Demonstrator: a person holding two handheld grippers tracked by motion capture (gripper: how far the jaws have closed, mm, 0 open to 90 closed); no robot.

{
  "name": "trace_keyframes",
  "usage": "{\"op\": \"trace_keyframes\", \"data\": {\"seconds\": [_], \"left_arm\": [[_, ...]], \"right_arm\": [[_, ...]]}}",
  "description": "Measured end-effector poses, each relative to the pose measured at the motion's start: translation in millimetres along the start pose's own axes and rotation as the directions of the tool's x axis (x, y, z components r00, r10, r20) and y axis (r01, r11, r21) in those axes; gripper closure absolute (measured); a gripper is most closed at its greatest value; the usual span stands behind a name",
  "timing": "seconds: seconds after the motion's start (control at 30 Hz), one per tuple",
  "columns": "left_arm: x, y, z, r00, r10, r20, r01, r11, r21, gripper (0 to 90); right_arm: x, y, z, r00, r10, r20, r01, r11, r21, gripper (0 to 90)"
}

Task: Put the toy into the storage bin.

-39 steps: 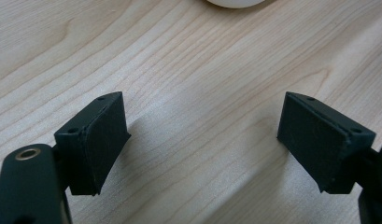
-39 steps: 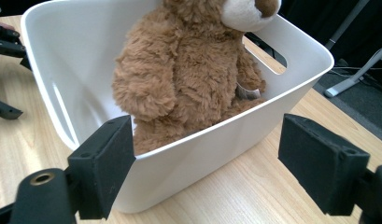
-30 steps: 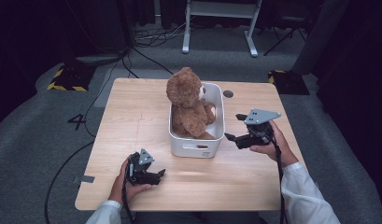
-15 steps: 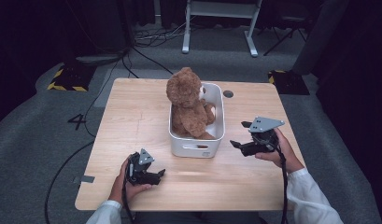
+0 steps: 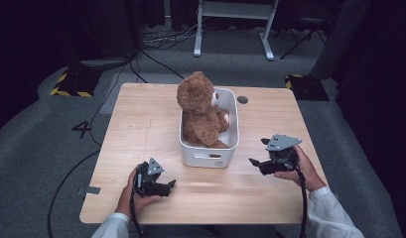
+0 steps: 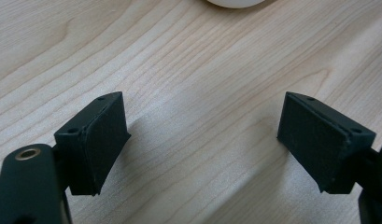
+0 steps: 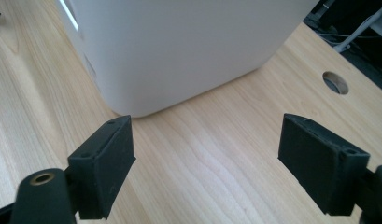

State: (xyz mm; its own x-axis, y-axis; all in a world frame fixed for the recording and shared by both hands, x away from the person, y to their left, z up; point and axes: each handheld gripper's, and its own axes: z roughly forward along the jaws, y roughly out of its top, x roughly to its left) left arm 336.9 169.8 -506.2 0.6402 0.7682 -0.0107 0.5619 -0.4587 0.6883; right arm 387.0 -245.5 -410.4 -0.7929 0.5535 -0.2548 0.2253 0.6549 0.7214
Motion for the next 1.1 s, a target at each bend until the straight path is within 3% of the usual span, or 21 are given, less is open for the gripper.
{"op": "trace_keyframes", "data": {"seconds": [0.5,0.77,1.0,1.1], "left_arm": [[-0.1,-0.1,0.0,1.0000,-0.002,-0.001,0.002,1.0000,-0.001,16.0],[-0.1,0.0,0.0,1.0000,-0.001,-0.003,0.001,1.0000,-0.001,15.9],[0.0,-0.1,0.0,1.0000,-0.002,-0.003,0.002,1.0000,-0.001,15.9],[-0.2,-0.1,0.0,1.0000,-0.003,-0.002,0.003,1.0000,0.000,15.9]], "right_arm": [[5.2,-40.8,4.4,0.9999,0.003,0.013,-0.004,0.996,0.093,19.0],[6.8,-63.4,0.7,0.9984,0.054,0.014,-0.055,0.995,0.087,19.4],[7.5,-86.2,0.6,0.9962,0.087,0.003,-0.087,0.989,0.116,20.7],[6.2,-94.1,-1.9,0.9941,0.107,-0.016,-0.105,0.989,0.107,20.7]]}}
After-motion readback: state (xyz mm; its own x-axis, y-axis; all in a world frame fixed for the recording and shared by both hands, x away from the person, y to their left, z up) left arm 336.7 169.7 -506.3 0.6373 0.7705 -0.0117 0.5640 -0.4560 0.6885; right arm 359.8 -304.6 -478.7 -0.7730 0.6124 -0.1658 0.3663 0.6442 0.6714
